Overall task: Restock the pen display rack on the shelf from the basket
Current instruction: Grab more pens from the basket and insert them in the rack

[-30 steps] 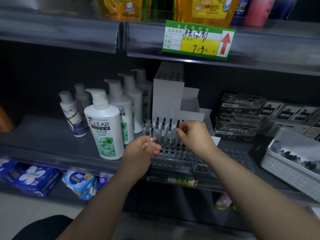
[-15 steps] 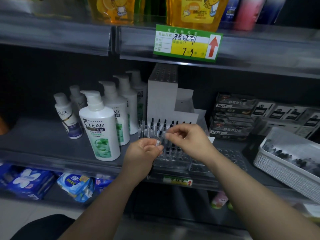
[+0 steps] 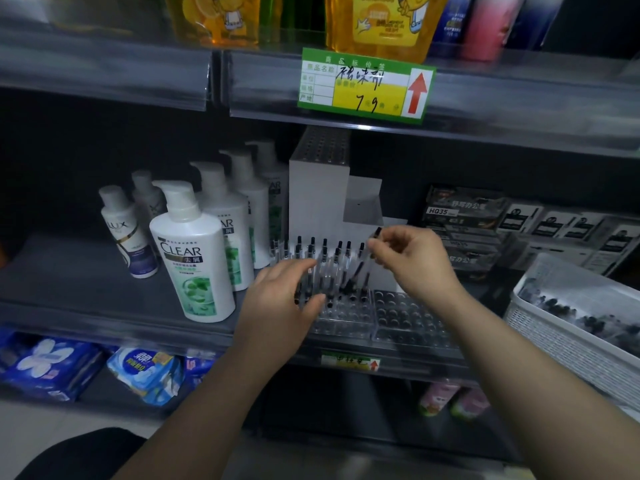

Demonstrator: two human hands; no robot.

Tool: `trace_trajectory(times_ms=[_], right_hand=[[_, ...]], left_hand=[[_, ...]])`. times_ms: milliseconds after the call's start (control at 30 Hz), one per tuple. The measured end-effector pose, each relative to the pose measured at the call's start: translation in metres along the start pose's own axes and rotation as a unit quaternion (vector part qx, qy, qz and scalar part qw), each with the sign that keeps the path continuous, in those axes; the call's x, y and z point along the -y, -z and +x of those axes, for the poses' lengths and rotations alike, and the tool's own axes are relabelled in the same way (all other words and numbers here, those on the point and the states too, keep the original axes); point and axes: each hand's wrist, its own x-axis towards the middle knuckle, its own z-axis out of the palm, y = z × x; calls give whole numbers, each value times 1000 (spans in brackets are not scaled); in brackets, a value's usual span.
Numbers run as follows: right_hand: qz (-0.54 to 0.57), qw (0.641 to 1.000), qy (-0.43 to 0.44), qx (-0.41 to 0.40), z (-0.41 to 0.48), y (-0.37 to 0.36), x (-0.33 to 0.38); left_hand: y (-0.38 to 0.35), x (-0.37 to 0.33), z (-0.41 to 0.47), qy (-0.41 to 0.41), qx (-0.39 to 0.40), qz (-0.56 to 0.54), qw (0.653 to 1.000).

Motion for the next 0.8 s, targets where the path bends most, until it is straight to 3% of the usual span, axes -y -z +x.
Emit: trace_trajectory(times_ms=[100,367,500,800], right_hand=[[-50,998,26,-11,2,-5,-4],[-164,982,81,53,3,-25,-9],[-203,973,69,88,3,-31,-11],[-202,976,35,73,2,-34,-13]], left_hand=[[-3,7,-1,-42,-11,41,998],[-6,13,-1,-49,-11,82,995],[-7,14,-1,-51,-10,91,995],[-7,16,-2,-42,-10,85,995]])
